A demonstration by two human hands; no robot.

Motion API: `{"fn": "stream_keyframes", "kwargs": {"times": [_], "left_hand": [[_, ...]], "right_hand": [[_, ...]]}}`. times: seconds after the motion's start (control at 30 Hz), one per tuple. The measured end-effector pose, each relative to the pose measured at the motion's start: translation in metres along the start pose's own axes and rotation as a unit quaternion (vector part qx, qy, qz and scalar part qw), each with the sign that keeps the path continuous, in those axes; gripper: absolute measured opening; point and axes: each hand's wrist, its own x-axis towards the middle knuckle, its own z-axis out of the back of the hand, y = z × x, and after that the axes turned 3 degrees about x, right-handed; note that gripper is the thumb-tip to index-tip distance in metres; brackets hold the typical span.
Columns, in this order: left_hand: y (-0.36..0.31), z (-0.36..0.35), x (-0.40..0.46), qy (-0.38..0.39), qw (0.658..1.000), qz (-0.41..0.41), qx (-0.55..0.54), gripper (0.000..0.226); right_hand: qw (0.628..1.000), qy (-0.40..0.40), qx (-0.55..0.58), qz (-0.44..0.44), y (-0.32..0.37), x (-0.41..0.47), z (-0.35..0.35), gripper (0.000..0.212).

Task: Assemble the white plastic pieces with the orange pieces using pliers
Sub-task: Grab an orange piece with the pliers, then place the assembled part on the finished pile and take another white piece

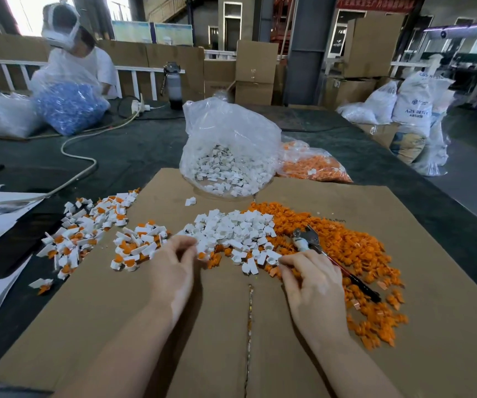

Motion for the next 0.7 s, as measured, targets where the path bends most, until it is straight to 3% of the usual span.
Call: {"fn": "stream_keyframes", "kwargs": {"times": [0.1,0.27,0.37,0.53,0.7], "left_hand": [[0.009,0.020,0.021,-0.049,0.994,-0.027,0.091,0.013],[0.018,0.033,0.036,-0.045,0.975,-0.066,0.205,0.017],[0.011,0.026,0.026,-0.047,0.957,-0.128,0.256,0.015],[-0.017,-0.014,-0.021,0.117,0.942,-0.226,0.219,0.019],[-0.037,-0.049,-0.069,0.282,0.887,-0.320,0.175,0.026]], "right_hand": [[1.000,-0.004,0.002,-0.009,-0.005,0.006,0.007,0.012],[0.999,0.008,0.001,-0.042,-0.013,0.014,0.015,0.012],[0.998,0.014,-0.008,-0.058,-0.019,0.018,0.021,0.011],[0.997,0.012,-0.013,-0.076,-0.025,0.024,0.027,0.009],[0.997,0.001,-0.014,-0.079,-0.027,0.025,0.030,0.008]]}}
